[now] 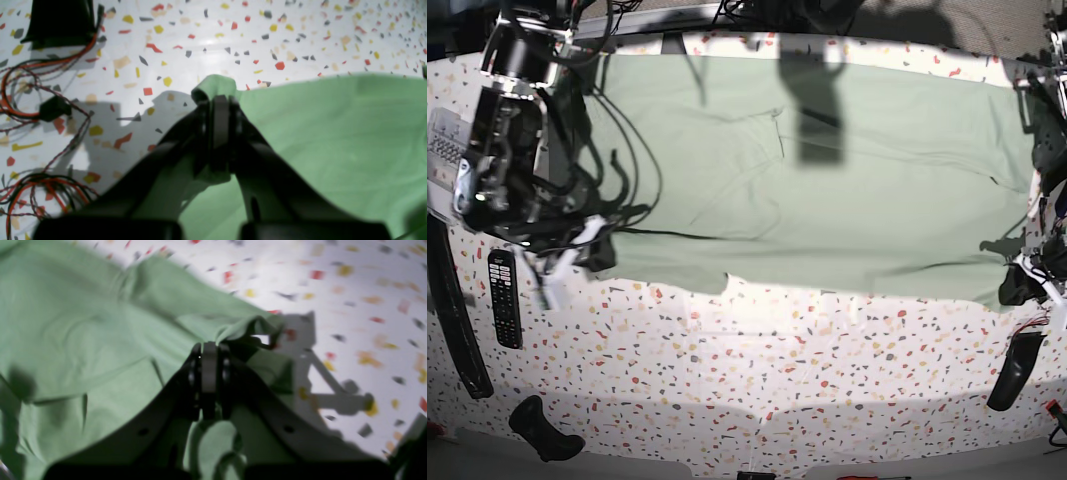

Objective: Fold the T-shirt properly
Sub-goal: 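Lift the hem with both grippers and fold it over toward the collar, then lower the held hem onto the collar edge with both grippers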

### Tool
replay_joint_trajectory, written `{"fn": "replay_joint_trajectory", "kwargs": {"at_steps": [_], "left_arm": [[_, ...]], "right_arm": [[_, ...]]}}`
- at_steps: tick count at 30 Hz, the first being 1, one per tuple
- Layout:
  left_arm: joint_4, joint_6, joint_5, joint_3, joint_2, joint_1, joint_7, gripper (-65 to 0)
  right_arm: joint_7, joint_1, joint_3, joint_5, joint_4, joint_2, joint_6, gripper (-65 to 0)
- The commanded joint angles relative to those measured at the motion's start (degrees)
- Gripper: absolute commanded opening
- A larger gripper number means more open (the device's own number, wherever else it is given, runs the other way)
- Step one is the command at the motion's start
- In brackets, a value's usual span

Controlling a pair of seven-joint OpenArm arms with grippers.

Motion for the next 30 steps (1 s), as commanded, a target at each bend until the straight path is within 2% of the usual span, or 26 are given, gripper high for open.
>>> {"fn": "replay_joint_trajectory", "kwargs": {"at_steps": [1,5,9,23,30], "left_arm": [[1.1,0.0,-1.0,-0.4,-2.2,-1.2,-0.8,-65.0],[1.1,0.0,-3.1,-0.4,-3.8,-0.9,1.8,-65.0],[1.1,-0.1,-5.6,-0.4,-4.7,0.8,1.9,-65.0],[1.1,-0.2,-5.4,-0.4,-4.7,5.9,1.7,-65.0],[1.1,-0.1,-5.5,-0.4,-4.9,6.0,3.8,-65.0]], "right_arm": [[0.8,0.3,1.1,2.0,1.0,0.9,0.3,-65.0],[0.2,-2.1,3.2,3.1,1.2,2.1,0.3,-65.0],[0.3,-3.9,3.1,3.1,1.4,2.3,0.3,-65.0],[-3.0,-8.2,3.1,4.5,6.0,2.3,0.3,-65.0],[-3.2,-8.7,3.1,4.3,6.0,2.3,0.3,-65.0]]}}
